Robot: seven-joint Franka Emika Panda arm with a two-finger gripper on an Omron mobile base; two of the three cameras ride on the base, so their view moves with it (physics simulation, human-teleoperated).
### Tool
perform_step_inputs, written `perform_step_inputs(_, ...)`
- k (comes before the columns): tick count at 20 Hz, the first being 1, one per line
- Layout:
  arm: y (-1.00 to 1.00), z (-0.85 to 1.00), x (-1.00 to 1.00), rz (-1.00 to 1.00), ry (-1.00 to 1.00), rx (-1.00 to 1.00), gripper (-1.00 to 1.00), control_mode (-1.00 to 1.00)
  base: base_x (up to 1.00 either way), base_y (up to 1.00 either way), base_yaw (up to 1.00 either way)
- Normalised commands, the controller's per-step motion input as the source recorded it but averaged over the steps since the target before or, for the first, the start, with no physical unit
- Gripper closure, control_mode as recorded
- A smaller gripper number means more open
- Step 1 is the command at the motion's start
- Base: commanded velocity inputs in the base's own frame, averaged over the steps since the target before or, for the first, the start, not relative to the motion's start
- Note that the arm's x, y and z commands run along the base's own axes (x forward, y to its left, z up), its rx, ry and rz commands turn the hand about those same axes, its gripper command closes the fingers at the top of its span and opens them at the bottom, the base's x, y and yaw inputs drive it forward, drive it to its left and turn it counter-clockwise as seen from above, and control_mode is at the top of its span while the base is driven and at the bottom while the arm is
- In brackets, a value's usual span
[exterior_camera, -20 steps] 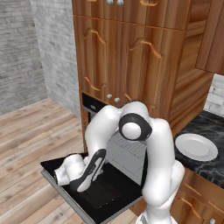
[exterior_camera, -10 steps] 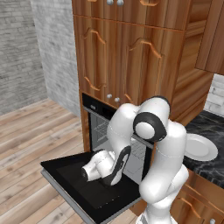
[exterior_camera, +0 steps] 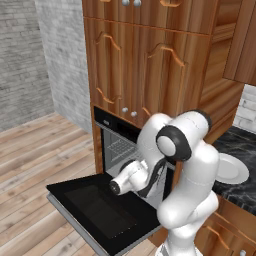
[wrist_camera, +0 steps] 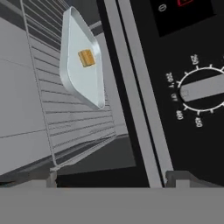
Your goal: Take the baked cake out of the oven and place it on the plate for cooling. Then close the oven door.
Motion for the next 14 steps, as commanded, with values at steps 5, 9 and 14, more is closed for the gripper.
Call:
perform_step_inputs(5, 0.00, -0.33, 0.47, 0.00, 0.03, 0.00, -1.00, -1.00, 0.00, 0.00, 0.00)
perform_step_inputs(9, 0.00, -0.43, 0.40, 0.00, 0.03, 0.00, -1.00, -1.00, 0.00, 0.00, 0.00)
perform_step_inputs(14, 0.00, -0.48, 0.40, 0.00, 0.03, -0.01, -1.00, -1.00, 0.00, 0.00, 0.00)
